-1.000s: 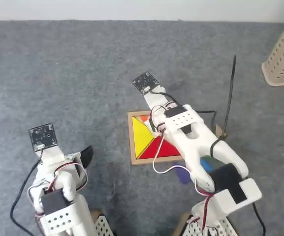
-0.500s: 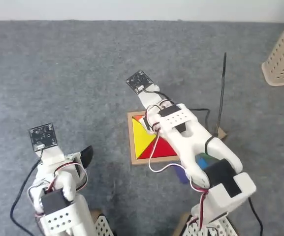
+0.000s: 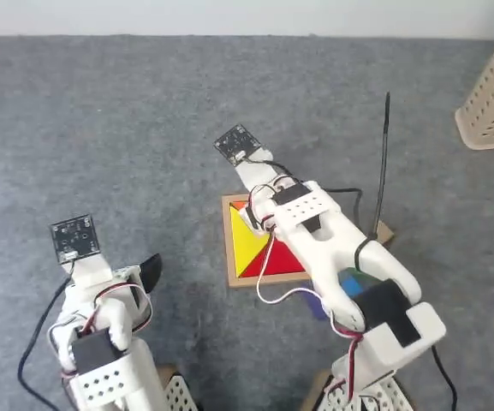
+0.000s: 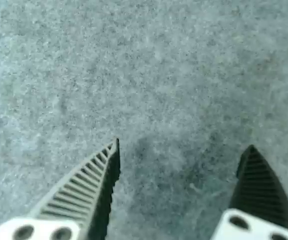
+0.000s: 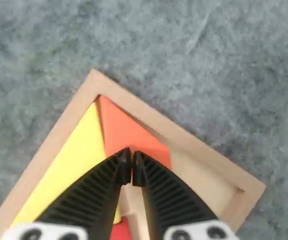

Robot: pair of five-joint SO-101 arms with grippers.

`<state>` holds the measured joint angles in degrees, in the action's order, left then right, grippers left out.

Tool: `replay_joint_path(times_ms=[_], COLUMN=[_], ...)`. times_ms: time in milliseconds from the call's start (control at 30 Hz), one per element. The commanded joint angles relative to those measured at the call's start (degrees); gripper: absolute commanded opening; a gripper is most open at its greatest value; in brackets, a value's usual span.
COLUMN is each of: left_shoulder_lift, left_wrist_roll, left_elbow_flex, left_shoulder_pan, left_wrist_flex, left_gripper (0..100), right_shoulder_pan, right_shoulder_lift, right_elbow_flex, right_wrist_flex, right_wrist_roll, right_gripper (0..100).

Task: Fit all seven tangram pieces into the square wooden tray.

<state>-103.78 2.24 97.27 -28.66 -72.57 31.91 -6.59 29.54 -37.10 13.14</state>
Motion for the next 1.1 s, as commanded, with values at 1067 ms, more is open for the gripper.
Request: replay_joint_path(times_ms=[1067], left_shoulder_lift=[-0.70], left_wrist_roll=[-0.09], left_elbow_flex=[-0.75], left_shoulder_pan=[0.09], left_wrist_flex=[0.09], left_gripper=[35], right_shoulder_pan=[-8.75], right_shoulder_lift=[23.16], right_elbow_flex=[14.86], right_wrist_flex=[3.12], right_wrist_roll=[-10.11], right_gripper=[0.9])
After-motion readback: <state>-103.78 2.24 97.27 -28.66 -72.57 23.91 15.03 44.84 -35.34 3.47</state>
